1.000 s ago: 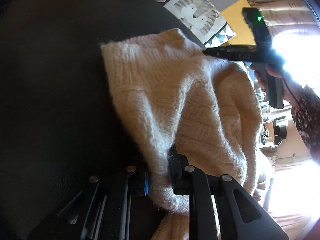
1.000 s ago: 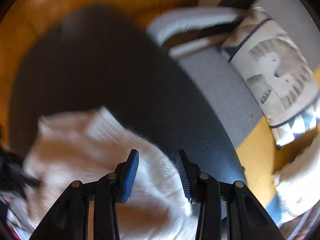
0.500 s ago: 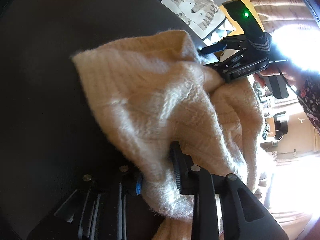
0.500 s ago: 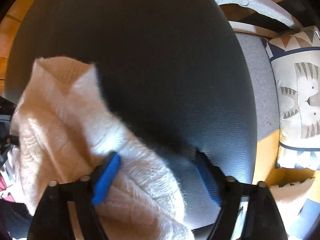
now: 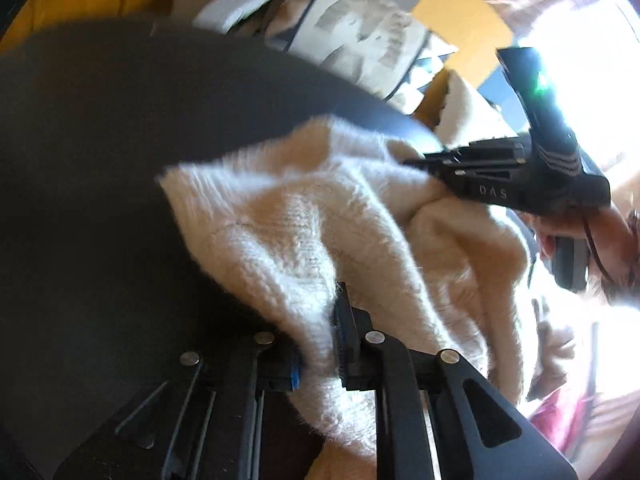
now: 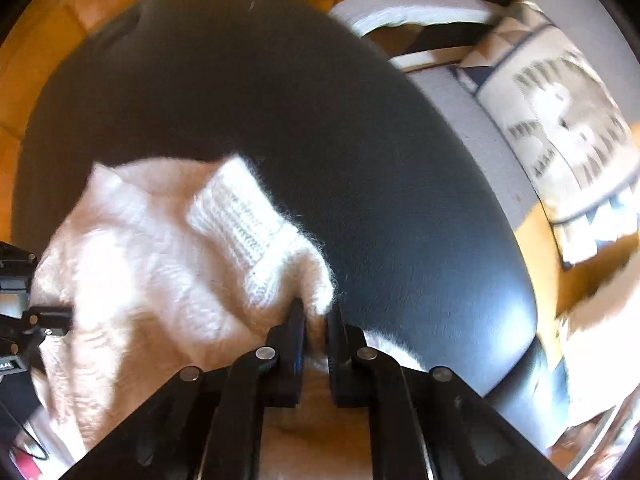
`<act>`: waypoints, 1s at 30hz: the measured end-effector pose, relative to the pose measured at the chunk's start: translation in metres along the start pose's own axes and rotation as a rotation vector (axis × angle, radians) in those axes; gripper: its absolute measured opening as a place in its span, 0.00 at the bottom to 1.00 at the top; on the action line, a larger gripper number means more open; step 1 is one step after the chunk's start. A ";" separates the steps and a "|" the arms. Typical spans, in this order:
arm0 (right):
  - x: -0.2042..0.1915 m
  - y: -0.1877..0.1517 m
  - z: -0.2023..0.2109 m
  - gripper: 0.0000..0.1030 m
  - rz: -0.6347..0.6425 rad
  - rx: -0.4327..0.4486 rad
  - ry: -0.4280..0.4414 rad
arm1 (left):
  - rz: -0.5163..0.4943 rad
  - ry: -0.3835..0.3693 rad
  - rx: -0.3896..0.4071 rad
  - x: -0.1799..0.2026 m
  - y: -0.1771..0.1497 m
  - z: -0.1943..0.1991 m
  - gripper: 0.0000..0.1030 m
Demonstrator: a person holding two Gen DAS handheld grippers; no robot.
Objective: Fold clothes
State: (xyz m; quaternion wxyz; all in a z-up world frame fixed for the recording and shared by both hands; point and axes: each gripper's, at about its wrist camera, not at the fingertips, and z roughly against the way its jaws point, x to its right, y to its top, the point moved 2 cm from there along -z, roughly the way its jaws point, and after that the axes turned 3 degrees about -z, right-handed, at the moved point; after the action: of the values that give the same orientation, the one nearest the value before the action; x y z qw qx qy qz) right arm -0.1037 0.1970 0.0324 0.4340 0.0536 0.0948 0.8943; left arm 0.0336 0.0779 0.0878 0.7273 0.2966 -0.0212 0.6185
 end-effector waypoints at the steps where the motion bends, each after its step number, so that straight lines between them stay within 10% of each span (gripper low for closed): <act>1: 0.002 -0.012 0.011 0.08 -0.052 0.041 -0.002 | -0.036 0.013 0.018 0.009 0.005 0.010 0.13; 8: 0.023 -0.093 0.123 0.08 -0.456 0.333 0.101 | -0.209 0.033 0.126 0.067 0.024 0.085 0.13; 17: 0.029 -0.207 0.214 0.08 -0.855 0.496 0.260 | -0.299 -0.040 0.265 0.123 0.080 0.154 0.13; 30: -0.053 -0.283 0.163 0.08 -1.058 0.240 0.131 | -0.400 -0.015 -0.131 0.041 0.059 0.081 0.13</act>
State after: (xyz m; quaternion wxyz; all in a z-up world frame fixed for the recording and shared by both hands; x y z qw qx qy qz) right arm 0.1748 0.3469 0.1297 0.8087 -0.0081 0.2373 0.5381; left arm 0.0169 0.0809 0.1949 0.8531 0.2515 -0.0076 0.4570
